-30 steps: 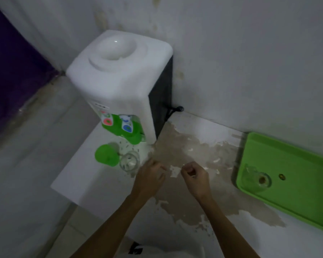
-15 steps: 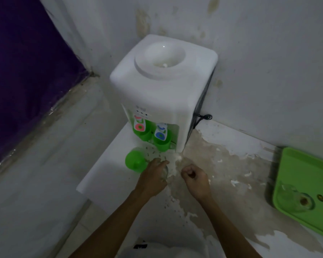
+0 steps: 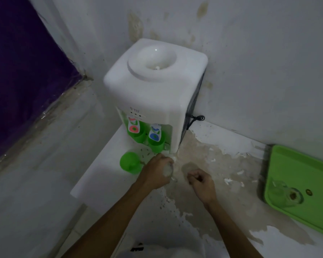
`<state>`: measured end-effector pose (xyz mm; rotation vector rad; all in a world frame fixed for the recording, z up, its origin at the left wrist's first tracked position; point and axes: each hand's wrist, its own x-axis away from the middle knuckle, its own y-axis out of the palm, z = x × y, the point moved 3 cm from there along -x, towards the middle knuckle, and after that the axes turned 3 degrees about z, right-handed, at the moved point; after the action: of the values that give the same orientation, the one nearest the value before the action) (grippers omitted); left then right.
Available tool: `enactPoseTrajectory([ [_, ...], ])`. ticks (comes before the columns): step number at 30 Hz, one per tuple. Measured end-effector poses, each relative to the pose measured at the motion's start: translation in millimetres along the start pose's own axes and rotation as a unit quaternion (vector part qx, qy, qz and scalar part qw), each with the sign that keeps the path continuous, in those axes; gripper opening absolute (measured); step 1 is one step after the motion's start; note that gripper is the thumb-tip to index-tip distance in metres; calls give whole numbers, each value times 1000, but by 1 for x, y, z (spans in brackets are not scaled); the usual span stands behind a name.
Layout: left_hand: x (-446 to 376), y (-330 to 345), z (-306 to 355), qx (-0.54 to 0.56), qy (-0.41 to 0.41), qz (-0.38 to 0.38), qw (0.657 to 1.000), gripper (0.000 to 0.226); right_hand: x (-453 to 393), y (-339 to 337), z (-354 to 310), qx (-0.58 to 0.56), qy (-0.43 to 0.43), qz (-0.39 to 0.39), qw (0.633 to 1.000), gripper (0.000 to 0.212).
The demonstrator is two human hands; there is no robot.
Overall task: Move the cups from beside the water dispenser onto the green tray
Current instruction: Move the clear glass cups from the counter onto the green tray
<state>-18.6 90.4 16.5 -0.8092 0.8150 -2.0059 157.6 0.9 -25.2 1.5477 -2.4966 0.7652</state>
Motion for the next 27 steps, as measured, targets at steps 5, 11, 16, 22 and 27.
enactPoseTrajectory([
  [5, -4, 4, 60, 32, 64, 8, 997, 57, 8, -24, 6, -193, 178, -19, 965, 16],
  [11, -2, 27, 134, 28, 126, -22, 991, 53, 16, -68, 9, -431, 255, -87, 861, 41],
  [16, 3, 52, 185, 19, 166, -55, 984, 55, 23, -110, 22, -498, 267, -86, 820, 50],
  [22, 11, 86, 234, 9, 196, -95, 976, 55, 35, -157, 53, -530, 295, -85, 790, 40],
  [27, 16, 116, 266, 9, 222, -129, 966, 54, 48, -196, 76, -541, 307, -59, 781, 34],
])
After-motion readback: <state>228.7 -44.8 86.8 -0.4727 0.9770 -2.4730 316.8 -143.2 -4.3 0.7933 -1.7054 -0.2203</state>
